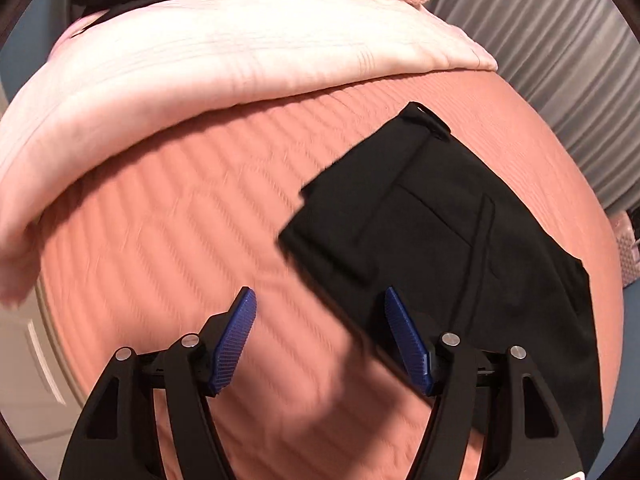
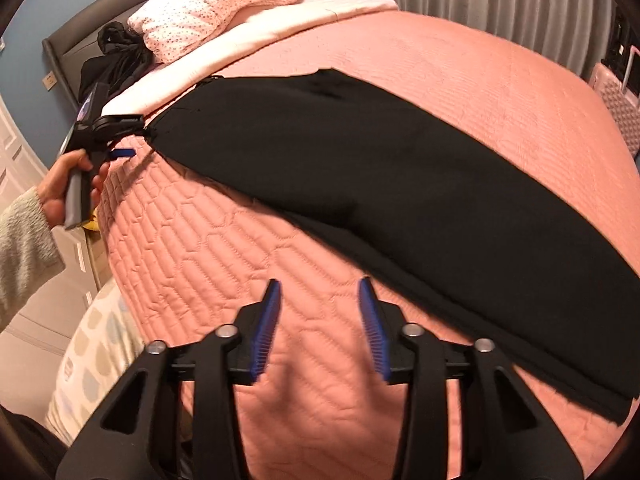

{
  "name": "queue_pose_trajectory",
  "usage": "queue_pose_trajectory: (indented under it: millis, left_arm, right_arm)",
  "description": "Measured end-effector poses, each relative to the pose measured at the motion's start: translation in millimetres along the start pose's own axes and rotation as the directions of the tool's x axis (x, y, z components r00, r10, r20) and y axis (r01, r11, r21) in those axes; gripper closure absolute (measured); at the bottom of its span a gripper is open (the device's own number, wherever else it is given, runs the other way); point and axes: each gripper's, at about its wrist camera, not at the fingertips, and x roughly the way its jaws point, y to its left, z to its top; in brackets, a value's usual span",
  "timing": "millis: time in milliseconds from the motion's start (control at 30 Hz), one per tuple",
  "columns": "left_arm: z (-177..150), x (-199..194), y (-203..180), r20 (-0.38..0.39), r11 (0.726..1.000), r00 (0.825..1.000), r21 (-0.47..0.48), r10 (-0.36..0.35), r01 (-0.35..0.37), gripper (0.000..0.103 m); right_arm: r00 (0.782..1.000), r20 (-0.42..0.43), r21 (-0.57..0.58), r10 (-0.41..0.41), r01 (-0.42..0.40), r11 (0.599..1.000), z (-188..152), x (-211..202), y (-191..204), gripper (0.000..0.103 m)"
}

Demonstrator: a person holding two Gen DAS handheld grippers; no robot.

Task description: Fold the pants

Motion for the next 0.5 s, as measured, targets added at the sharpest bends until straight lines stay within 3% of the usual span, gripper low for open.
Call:
queue_pose_trajectory:
  millis: [33,67,100,167,300,367,400,433,467,500]
  left_arm:
    - [4.3,2.3,0.7,0.004,1.0,1.0,0.003,-0.005,0.005,0.041]
    - [8.0,2.3,0.5,0.012,1.0,1.0,0.013,-0.012,0.012,0.059]
    - [13.8,2.0,-2.4,0.012,0.999,0.999,0.035,-0.03,0.029,0.067]
    - [24.3,-2.7,-9.5,0.041,0.996,0.999,0.083,-0.014,0.01,0.075]
    - [51.6,-4.0,-15.8,0.141,0.987,0.99,0.158,0.013,-0.035,0.078]
    - [59.6,0.3,-18.7,0.229,0.963,0.964,0.198,0.135,-0.182,0.085]
    - [63.1,11.5,-19.2,0.241,0.924,0.94,0.24,0.24,-0.297,0.082]
    - [65.1,20.6,-14.4,0.197,0.904,0.936,0.263,0.292,-0.337,0.082]
    - [65.4,21.6,-7.9,0.16,0.902,0.935,0.256,0.316,-0.349,0.082]
    - [61.8,5.5,1.4,0.17,0.922,0.941,0.209,0.294,-0.326,0.081]
  right_arm:
    - [1.0,-0.01,0.006,-0.003,0.003,1.0,-0.8,-2.6,-1.8,0.057]
    - [1.0,-0.016,0.014,-0.01,0.01,1.0,-5.2,-6.9,-6.8,0.057]
    - [0.999,-0.021,0.033,-0.028,0.029,0.999,-6.9,-10.7,-10.4,0.057]
    - [0.999,-0.016,0.067,-0.038,0.039,0.997,-11.5,-22.2,-21.1,0.057]
    - [0.997,0.004,0.126,-0.075,0.074,0.989,-12.8,-34.5,-41.0,0.057]
    - [0.994,-0.018,0.162,-0.107,0.109,0.981,-20.7,-32.5,-58.4,0.056]
    - [0.993,-0.032,0.186,-0.117,0.121,0.975,-24.7,-31.3,-66.4,0.056]
    - [0.99,-0.042,0.211,-0.135,0.141,0.967,-28.8,-31.5,-74.9,0.056]
    - [0.988,-0.04,0.233,-0.148,0.153,0.96,-32.6,-34.0,-82.2,0.056]
    - [0.989,-0.027,0.262,-0.148,0.149,0.953,-37.7,-37.6,-90.0,0.056]
